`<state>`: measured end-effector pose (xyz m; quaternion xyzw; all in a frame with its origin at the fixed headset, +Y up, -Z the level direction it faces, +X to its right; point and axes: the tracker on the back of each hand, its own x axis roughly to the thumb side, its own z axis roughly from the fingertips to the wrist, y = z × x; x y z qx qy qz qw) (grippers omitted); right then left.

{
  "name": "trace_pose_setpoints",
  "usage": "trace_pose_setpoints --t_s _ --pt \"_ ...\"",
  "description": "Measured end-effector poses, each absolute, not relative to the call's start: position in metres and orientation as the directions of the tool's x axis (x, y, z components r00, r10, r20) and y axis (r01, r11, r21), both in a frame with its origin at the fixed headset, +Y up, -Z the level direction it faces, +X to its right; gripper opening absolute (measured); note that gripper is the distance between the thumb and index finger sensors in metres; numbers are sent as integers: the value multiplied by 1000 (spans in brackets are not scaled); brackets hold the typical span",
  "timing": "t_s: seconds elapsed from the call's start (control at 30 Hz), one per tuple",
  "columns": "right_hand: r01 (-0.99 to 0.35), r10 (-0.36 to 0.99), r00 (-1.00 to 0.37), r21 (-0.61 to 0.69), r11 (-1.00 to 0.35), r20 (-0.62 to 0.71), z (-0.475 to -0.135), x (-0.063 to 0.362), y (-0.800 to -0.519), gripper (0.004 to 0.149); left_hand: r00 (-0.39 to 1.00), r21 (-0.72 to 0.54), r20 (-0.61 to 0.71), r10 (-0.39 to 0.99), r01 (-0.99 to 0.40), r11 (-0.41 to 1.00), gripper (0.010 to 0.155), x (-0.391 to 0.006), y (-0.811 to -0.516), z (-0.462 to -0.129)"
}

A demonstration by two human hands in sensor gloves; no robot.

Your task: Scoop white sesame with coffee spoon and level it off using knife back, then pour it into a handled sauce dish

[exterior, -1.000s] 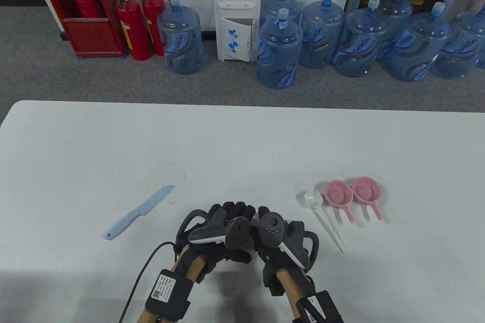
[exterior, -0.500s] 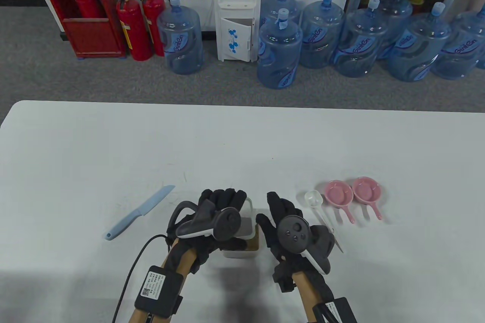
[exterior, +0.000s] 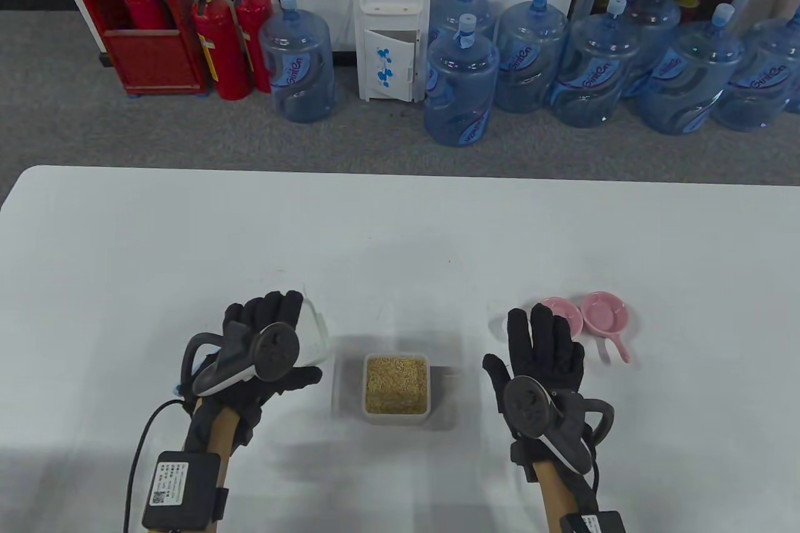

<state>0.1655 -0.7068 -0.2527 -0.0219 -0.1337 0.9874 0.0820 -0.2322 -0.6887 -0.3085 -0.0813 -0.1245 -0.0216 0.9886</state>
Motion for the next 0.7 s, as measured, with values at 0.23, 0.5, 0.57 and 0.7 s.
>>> trace_pose_setpoints --t_s 0.23,0.5,0.57,0.7 --pt "-141 157 -986 -241 -960 -47 -257 171 -714 77 996 -219 88 23 -3 976 113 -295 -708 -314" --pt "-119 135 -989 -226 -967 -55 -257 172 -714 78 996 -232 -89 26 -46 972 112 -357 -724 -323" --pt "-109 125 -990 -226 -968 -60 -256 172 -715 77 992 -232 -127 30 -59 971 112 -370 -729 -326" --pt "-97 112 -991 -207 -974 -67 -257 173 -716 78 982 -251 -187 25 -73 965 112 -392 -739 -331"
